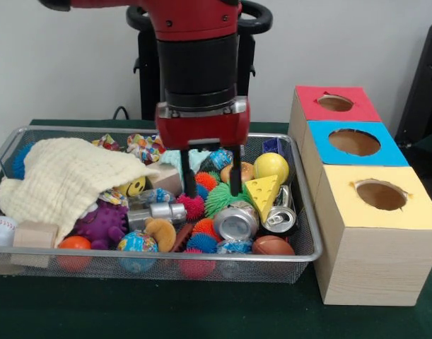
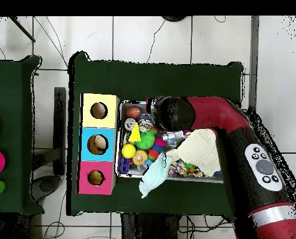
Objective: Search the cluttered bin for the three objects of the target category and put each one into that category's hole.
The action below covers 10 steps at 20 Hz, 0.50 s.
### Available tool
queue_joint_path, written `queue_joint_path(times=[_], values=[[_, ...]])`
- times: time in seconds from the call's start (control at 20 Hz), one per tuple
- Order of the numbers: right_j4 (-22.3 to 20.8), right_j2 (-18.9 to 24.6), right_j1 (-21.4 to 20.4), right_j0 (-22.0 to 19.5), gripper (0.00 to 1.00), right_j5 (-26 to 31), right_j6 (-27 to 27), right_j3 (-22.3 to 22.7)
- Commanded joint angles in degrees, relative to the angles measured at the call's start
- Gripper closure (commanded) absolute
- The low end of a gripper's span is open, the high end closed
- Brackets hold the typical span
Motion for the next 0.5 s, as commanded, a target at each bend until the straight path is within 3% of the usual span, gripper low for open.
queue_joint_path(times=[0.05, 0.5], values=[[-6.29, 3.16, 2.18, -3.83, 0.0, 7.71, -23.15, 0.24], [-8.62, 2.96, 2.99, -5.58, 0.0, 1.19, -19.03, 3.88]])
